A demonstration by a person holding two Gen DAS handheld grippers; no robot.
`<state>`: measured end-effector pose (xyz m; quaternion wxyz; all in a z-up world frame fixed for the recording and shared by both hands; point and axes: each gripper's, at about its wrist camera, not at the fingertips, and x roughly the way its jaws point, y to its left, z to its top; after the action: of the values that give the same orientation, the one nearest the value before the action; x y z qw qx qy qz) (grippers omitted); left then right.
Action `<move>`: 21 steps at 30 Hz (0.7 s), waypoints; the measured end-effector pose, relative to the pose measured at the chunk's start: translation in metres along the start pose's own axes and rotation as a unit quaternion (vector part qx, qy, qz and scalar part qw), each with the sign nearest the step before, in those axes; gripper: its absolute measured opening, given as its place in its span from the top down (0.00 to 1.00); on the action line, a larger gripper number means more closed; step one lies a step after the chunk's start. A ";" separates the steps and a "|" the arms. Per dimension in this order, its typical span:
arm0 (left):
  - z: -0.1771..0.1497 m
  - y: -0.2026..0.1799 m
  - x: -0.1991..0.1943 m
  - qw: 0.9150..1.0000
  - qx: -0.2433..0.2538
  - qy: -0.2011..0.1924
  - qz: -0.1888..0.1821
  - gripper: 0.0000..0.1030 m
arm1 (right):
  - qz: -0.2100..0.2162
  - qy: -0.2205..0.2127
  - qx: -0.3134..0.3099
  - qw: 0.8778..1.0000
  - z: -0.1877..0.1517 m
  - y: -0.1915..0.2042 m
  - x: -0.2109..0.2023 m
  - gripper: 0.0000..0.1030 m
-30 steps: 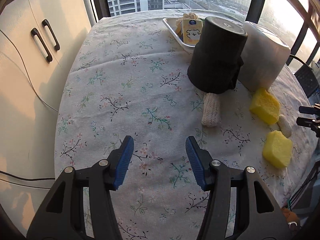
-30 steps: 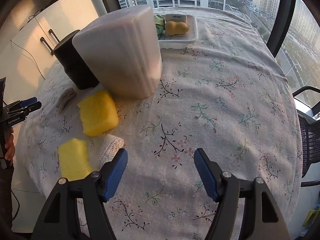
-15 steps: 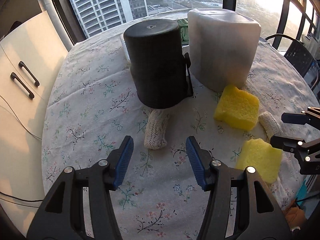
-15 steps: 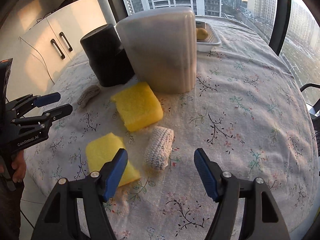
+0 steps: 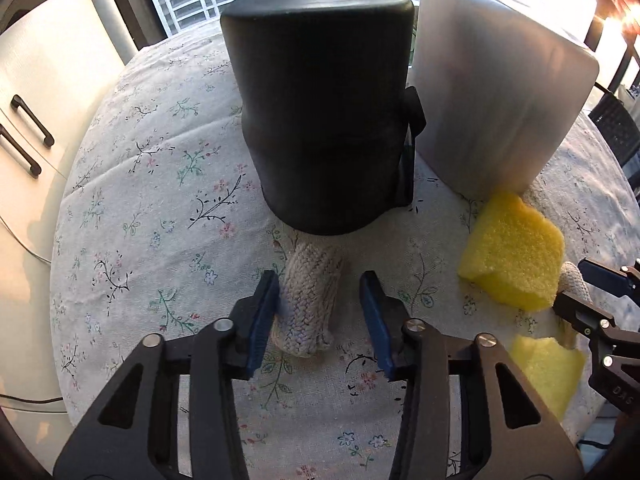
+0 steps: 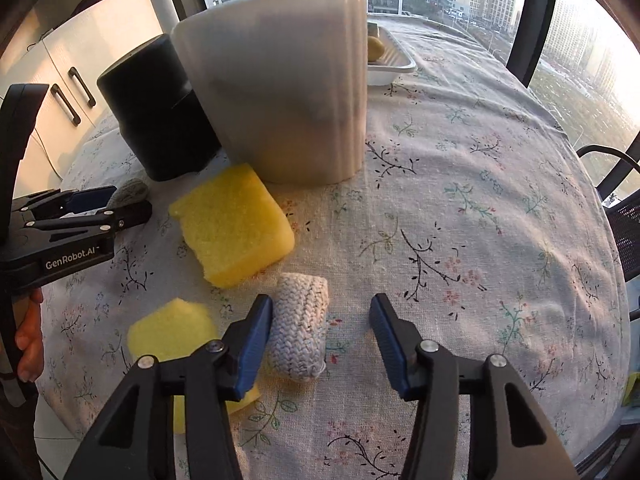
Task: Organize soft objects
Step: 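Grasp the white knitted roll with both tools together, then carry the knitted roll with both tools to the tray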
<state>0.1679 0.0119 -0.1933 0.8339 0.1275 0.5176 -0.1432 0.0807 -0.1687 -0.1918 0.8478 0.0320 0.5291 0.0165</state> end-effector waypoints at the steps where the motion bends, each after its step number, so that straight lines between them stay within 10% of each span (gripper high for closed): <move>1: -0.002 -0.002 -0.002 1.000 0.004 -0.005 0.007 0.74 | 0.003 0.001 -0.003 1.000 0.000 0.001 -0.001 0.62; 11: -0.015 -0.024 -0.035 0.999 0.022 -0.044 -0.014 0.77 | 0.049 0.018 0.010 0.999 -0.006 -0.003 -0.009 0.73; 21: -0.019 0.013 -0.048 0.999 -0.007 -0.051 0.012 0.77 | 0.008 -0.008 0.016 1.000 0.004 -0.035 -0.035 0.72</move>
<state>0.1368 0.0360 -0.1575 0.8618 0.1204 0.4735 -0.1365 0.0685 -0.2061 -0.1609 0.8511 0.0501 0.5224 0.0143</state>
